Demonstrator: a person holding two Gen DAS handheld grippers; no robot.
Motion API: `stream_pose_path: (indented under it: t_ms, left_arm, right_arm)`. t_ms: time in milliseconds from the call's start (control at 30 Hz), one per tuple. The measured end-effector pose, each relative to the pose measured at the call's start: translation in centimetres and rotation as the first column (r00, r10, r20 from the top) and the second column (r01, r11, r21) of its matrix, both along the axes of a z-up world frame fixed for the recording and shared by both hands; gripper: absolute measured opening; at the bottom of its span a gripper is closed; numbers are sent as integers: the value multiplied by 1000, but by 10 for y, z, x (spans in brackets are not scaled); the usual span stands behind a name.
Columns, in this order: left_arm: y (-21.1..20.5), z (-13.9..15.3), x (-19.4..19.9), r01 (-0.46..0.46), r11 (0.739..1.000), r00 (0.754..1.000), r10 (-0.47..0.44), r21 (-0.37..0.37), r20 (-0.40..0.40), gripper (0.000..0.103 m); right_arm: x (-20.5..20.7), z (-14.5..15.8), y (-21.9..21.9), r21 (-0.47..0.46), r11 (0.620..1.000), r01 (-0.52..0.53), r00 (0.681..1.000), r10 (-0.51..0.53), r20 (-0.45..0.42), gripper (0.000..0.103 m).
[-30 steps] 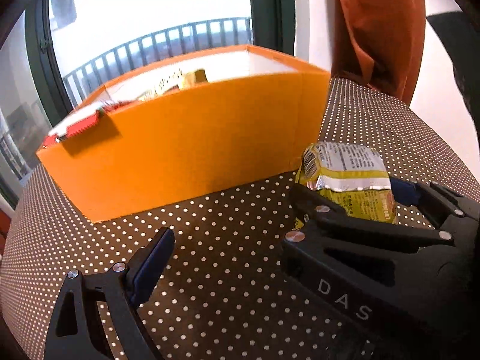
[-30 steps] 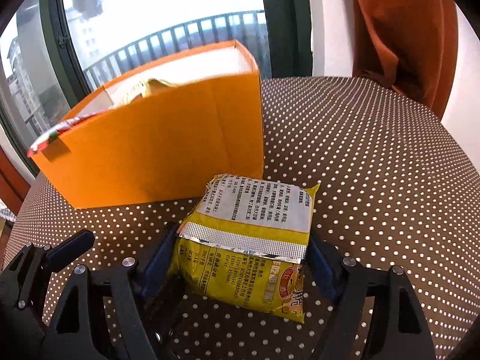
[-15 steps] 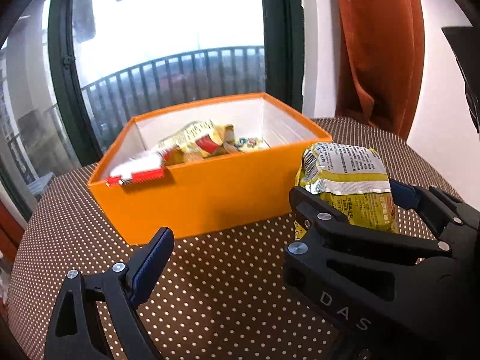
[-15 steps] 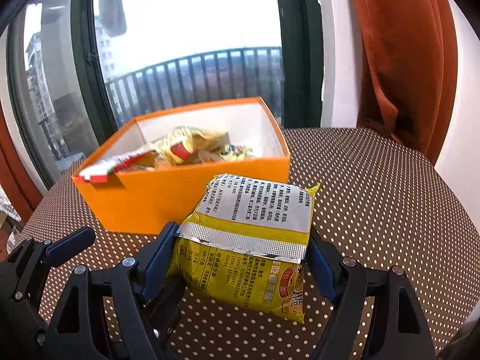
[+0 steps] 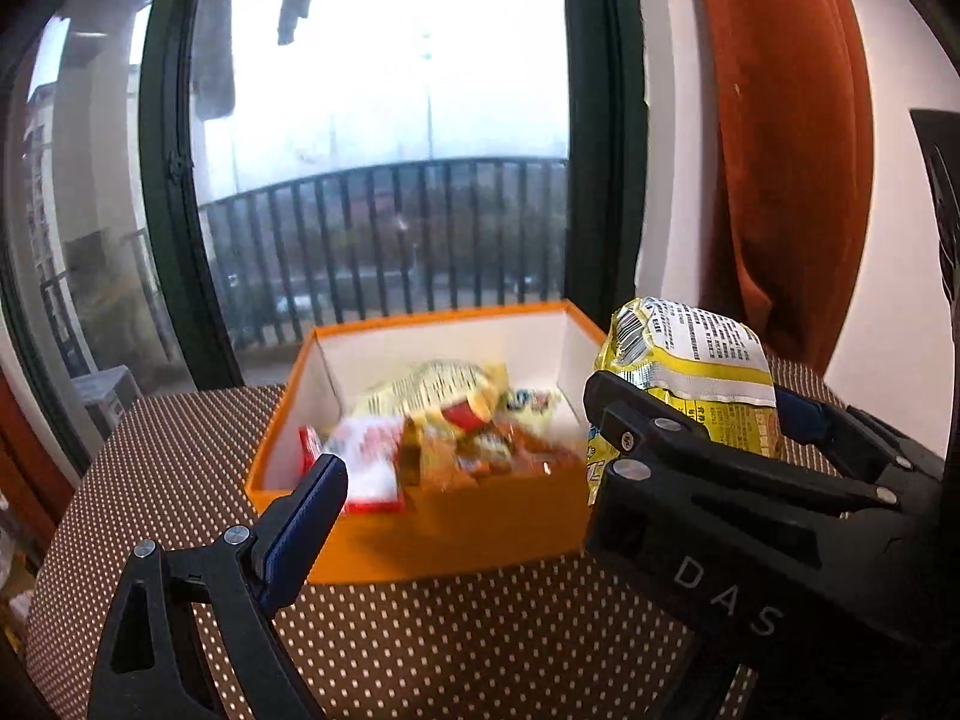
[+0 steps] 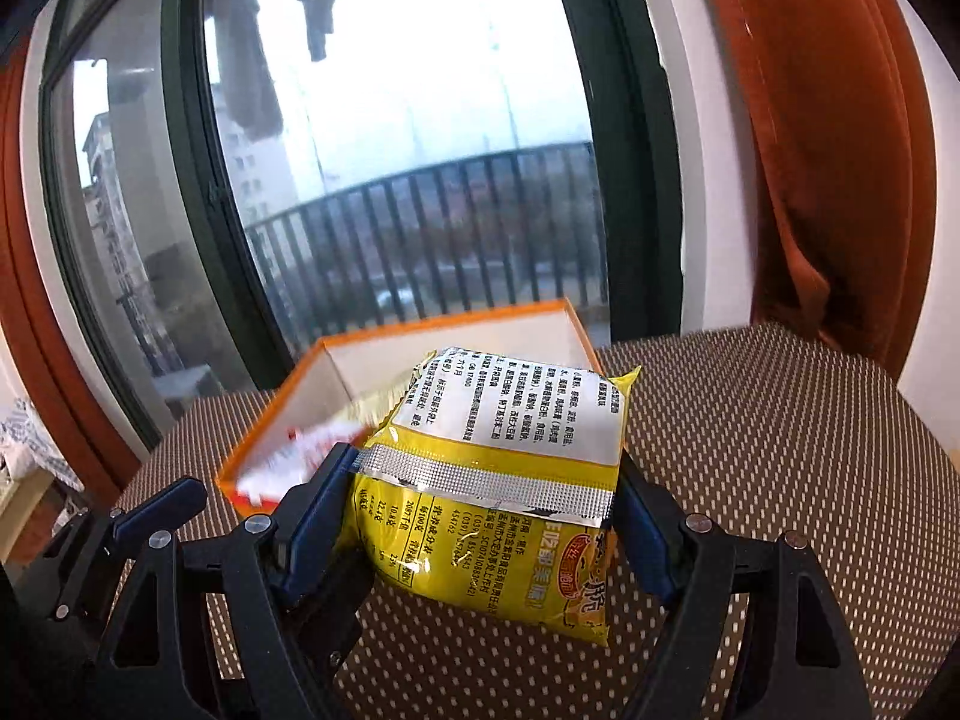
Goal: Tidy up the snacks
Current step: 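Lift the yellow bag with the right tool and carry it over the box, then open the right tool to drop the yellow bag into the box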
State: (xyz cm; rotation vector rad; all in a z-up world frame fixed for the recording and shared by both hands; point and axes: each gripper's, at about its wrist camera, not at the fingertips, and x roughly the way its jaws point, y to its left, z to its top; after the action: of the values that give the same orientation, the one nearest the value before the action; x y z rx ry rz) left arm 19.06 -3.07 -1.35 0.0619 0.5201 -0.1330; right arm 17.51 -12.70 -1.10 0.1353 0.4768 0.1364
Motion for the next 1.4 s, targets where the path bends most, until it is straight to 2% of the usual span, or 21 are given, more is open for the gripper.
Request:
stream_pose_path:
  t_ms: [167, 433, 667, 900, 1000, 1133, 1400]
  left_arm:
    - [0, 15, 16, -44, 999, 998, 43, 8, 41, 94]
    - [5, 16, 61, -89, 996, 996, 89, 19, 18, 94]
    - [9, -19, 100, -104, 995, 991, 104, 12, -82, 94]
    - [9, -42, 109, -90, 996, 985, 91, 18, -148, 95]
    - [11, -46, 111, -91, 996, 983, 94, 23, -155, 95]
    - [11, -46, 108, -98, 995, 983, 99, 9, -152, 95]
    - [19, -30, 88, -108, 994, 990, 107, -10, -97, 95]
  right_arm:
    - [17, 17, 5, 4, 1000, -4, 999, 4, 33, 81]
    - [64, 17, 7, 48, 999, -14, 1000, 15, -19, 81]
    - [111, -23, 1, 83, 997, 0, 986, 14, -163, 81]
    - [125, -50, 2, 62, 998, 0, 973, 15, -230, 84]
    - [122, -52, 6, 23, 1000, -19, 975, 23, -221, 89]
    - [112, -49, 11, -15, 999, -28, 986, 26, -166, 96]
    - [92, -28, 0, -4, 1000, -22, 993, 21, -114, 96]
